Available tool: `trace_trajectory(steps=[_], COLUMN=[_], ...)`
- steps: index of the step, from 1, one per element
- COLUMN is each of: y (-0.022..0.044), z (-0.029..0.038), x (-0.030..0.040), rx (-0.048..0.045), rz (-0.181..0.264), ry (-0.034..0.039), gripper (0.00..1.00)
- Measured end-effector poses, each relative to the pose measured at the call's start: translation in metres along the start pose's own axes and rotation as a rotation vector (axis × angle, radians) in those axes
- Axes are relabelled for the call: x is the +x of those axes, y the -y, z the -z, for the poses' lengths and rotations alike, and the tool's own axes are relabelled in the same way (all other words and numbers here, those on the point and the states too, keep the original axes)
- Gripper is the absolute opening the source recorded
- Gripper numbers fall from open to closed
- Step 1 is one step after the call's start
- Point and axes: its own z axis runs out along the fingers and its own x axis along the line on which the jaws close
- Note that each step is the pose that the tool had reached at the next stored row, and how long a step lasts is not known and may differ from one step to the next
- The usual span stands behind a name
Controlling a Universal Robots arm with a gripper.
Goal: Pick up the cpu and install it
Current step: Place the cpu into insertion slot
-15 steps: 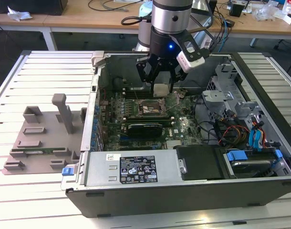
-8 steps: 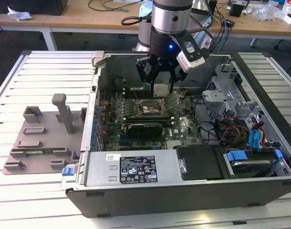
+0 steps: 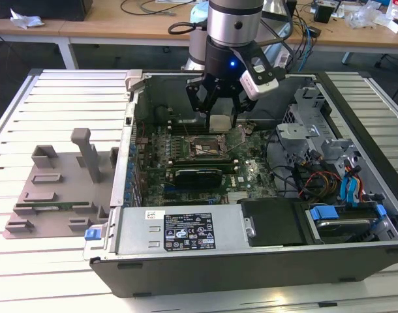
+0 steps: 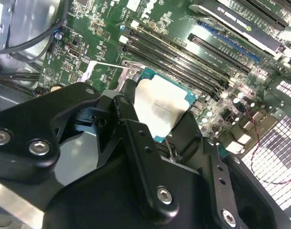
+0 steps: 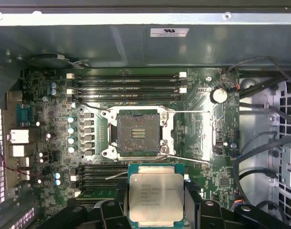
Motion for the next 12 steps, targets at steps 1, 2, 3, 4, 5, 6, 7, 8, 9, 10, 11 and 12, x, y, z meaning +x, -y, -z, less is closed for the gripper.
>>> trace_trajectory(steps=[1, 2, 3, 4, 5, 6, 7, 8, 9, 10, 11, 12], y=[0.0000, 0.0000, 0.0000, 0.0000, 0.0000, 0.0000, 0.0000, 0.0000, 0.0000, 0.0000, 0.0000, 0.0000], z=[0.0000, -0.0002, -0.0003, -0.0003, -0.0004, -0.0004, -0.0004, -0.0004, -0.0004, -0.0004, -0.0004, -0.0004], x=[0.0000, 0.0000, 0.0000, 0.0000, 0.0000, 0.0000, 0.0000, 0.0000, 0.0000, 0.0000, 0.0000, 0.0000], rx=[0.0010, 0.0022, 0.0031, 0.0041, 0.0045, 0.0049, 0.0050, 0.0054, 0.0058, 0.0059, 0.0061, 0.0062], rz=[-0.019, -0.048, -0.066, -0.085, -0.099, -0.109, -0.118, -0.142, -0.163, -0.172, -0.181, -0.188], ry=[-0.0003, -0.0008, -0.0012, -0.0015, -0.0018, -0.0019, -0.0022, -0.0026, -0.0031, -0.0033, -0.0035, -0.0036], gripper=[0.55, 0.55, 0.55, 0.55, 0.55, 0.55, 0.55, 0.55, 0.55, 0.55, 0.55, 0.55])
